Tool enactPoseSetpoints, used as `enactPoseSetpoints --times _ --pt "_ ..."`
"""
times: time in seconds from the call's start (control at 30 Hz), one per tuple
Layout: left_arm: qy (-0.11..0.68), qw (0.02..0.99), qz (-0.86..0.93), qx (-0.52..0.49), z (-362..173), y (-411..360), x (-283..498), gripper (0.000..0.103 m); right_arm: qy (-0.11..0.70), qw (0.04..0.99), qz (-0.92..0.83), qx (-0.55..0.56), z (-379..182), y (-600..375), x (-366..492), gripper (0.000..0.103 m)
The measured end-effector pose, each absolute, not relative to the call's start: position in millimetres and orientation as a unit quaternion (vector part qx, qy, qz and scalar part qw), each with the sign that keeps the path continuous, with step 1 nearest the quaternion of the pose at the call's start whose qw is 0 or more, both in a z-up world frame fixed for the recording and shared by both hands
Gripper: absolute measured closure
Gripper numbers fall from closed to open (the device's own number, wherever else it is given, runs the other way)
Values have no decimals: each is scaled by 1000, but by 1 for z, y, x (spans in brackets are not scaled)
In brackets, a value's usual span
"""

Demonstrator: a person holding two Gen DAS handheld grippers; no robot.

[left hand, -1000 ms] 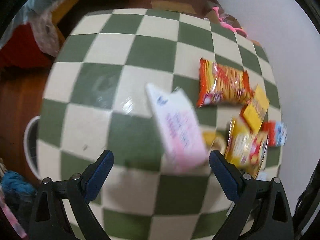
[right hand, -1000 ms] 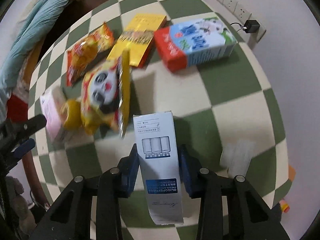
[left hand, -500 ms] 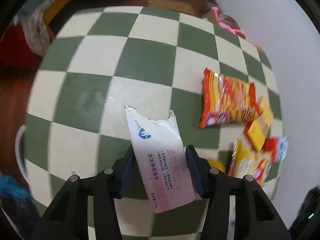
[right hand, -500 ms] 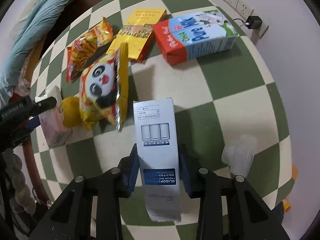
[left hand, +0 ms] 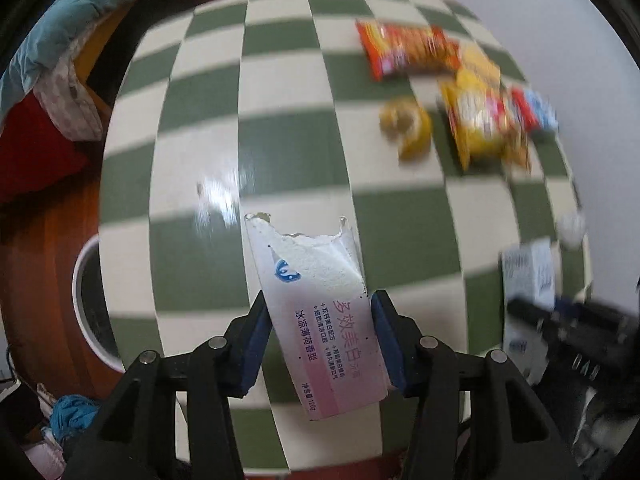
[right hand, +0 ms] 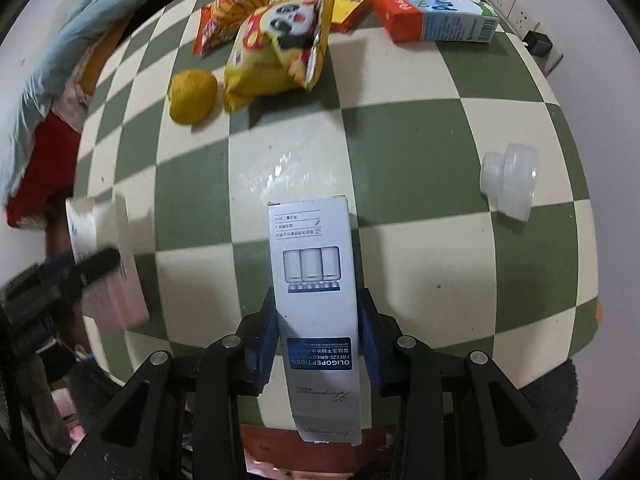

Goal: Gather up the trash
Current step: 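Carry the pink carton and white box toward the trash bin with both tools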

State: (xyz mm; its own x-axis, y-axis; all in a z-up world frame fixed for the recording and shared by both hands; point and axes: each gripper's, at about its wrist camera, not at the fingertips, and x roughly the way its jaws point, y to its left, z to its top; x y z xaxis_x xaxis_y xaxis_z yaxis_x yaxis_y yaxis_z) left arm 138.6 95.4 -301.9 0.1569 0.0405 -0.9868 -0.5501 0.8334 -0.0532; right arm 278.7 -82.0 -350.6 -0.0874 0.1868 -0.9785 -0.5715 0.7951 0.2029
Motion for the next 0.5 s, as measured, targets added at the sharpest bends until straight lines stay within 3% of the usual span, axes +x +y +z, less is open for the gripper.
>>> enactPoseSetpoints --times 0.5 --pt "612 725 243 -201 -333 72 132 54 647 687 276 -183 -352 -77 254 62"
